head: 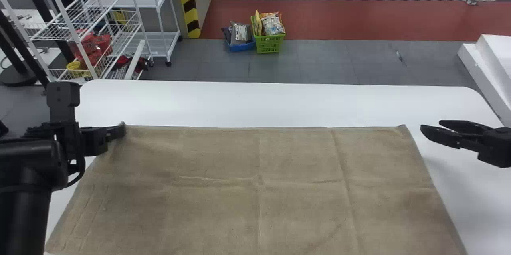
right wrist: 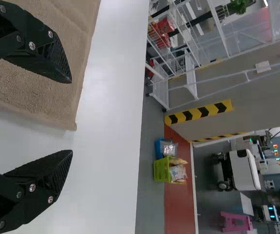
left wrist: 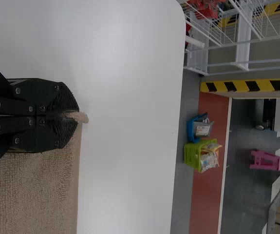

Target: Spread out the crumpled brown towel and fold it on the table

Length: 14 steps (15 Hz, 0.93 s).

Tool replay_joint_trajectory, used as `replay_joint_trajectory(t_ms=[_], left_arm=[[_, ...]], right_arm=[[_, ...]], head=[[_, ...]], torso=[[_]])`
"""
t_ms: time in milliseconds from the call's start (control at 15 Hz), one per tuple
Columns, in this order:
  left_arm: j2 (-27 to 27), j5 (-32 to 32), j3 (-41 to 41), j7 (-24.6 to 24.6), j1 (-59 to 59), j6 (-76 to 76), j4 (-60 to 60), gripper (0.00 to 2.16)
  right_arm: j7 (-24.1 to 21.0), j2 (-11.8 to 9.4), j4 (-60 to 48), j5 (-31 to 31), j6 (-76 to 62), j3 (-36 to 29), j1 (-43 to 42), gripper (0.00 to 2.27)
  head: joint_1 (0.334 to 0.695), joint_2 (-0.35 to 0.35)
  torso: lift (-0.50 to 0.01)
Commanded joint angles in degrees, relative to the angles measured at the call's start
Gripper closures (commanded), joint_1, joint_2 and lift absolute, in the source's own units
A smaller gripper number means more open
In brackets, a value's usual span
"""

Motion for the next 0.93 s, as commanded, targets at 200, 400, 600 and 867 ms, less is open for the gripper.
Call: replay_joint_trajectory(t_ms=[200,400,600,867], left_arm=[[-0.1,0.0,0.1,0.0,1.0,0.0,-0.3,1.18],[-0.2,0.0,0.1,-0.3,1.4,0.2,-1.2,1.18],[0.0,0.0,0.2,-0.5,1.4,0.2,-1.2,1.18],[0.0,0.1,0.3,-0.7,1.6,0.2,-1.9,1.18]], right_arm=[[-4.7,0.2,1.2,3.4,-0.2,5.3,-1.8,0.41],[-7.0,1.4,1.1,7.6,0.0,7.7,-2.1,0.41],[-8.9,1.4,1.4,8.8,0.2,9.9,-2.7,0.44],[-10.0,1.9,3.1,11.3,1.4,10.7,-4.2,0.47]], head=[[0.695,0.022],[0.695,0.033],[0.695,0.044],[0.695,0.050]], torso=[[-0.127],[-0.127],[-0.127],[-0.127]])
